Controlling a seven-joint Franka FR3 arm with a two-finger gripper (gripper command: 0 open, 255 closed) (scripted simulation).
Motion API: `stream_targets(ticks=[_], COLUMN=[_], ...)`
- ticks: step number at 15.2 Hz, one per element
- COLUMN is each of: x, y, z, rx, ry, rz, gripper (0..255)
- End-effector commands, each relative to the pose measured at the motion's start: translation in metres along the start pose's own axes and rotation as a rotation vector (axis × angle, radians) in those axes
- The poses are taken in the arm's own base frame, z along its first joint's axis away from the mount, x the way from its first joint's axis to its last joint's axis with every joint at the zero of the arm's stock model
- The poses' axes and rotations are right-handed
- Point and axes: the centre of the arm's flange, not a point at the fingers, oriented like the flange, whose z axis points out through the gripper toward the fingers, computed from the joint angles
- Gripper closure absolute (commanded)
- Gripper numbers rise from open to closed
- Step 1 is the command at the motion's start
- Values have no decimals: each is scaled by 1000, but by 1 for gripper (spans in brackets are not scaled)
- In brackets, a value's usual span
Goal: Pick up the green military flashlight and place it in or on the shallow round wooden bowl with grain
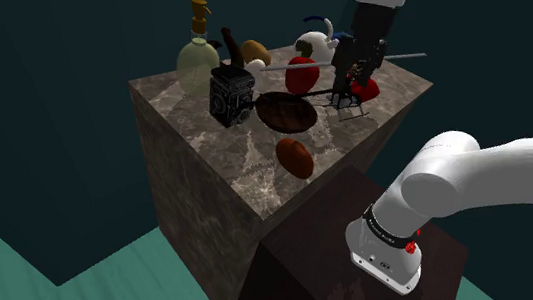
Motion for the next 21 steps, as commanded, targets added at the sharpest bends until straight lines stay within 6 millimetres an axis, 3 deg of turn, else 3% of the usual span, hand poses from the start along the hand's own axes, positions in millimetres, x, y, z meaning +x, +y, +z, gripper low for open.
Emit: stream_targets(ticks=[1, 11, 21], x=[0, 104, 204], y=[0, 48, 103], z=[0, -1, -16], rx=[0, -52, -104], ry=[0, 98, 196], rz=[0, 76, 152], gripper=[0, 0, 0])
